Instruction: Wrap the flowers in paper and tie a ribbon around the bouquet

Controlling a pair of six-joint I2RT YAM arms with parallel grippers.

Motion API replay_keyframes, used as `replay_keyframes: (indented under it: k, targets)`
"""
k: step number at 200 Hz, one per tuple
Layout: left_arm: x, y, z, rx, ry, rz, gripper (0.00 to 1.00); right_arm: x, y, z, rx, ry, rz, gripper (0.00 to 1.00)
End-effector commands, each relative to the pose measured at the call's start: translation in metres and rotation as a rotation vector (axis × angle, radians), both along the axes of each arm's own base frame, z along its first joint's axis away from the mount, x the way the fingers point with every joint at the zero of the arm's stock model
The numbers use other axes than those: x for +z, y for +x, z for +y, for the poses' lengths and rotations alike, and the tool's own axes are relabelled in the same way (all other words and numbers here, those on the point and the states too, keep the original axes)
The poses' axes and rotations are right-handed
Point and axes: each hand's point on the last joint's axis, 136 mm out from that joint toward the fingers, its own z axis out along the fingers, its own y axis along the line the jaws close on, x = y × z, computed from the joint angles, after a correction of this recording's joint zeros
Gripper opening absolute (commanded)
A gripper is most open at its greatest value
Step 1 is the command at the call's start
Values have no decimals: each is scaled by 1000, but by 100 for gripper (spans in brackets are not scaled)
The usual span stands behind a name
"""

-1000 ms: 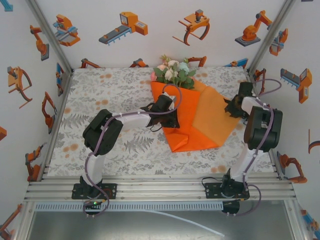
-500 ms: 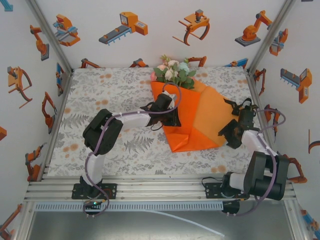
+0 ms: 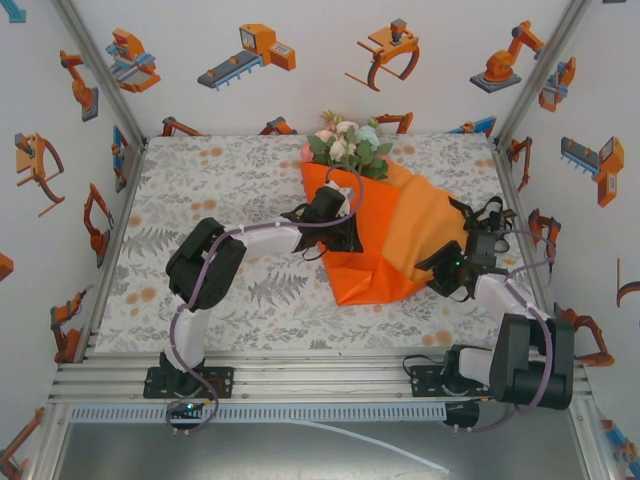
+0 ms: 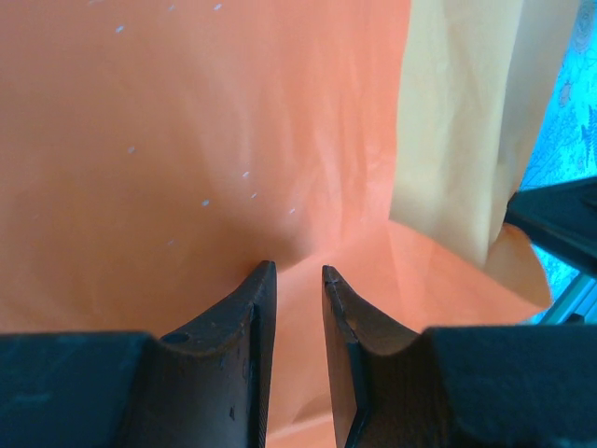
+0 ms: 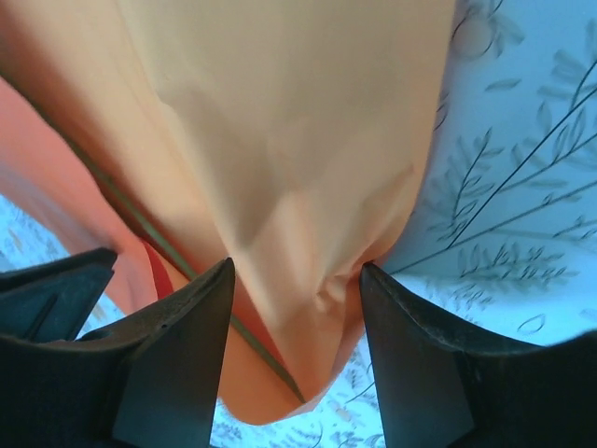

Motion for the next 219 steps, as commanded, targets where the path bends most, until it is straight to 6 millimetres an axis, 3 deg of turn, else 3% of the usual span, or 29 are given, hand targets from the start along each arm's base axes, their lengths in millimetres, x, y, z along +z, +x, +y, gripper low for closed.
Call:
replay_keyframes:
  k: [1, 29, 65, 113, 146, 175, 219]
  targets:
    - [5, 2, -6, 6, -2, -9, 30, 13, -7, 5, -60, 58, -24, 57]
    - [5, 0, -6, 6, 3, -11, 30, 13, -19, 2, -119, 64, -62, 62]
    - [6, -1, -5, 2, 13, -25, 30, -6, -41, -4, -117, 3, 21, 62]
    - [7, -5, -9, -6, 7, -35, 30, 5, -57, -42, -149, -254, 15, 67]
    - [8, -7, -10, -8, 8, -39, 30, -10, -64, -29, -171, -149, 28, 67]
    - [7, -7, -10, -9, 10, -40, 30, -16, -59, -9, -177, 4, -19, 60]
    - [8, -8, -10, -9, 13, -44, 30, -14, -51, -11, -200, 8, -73, 56]
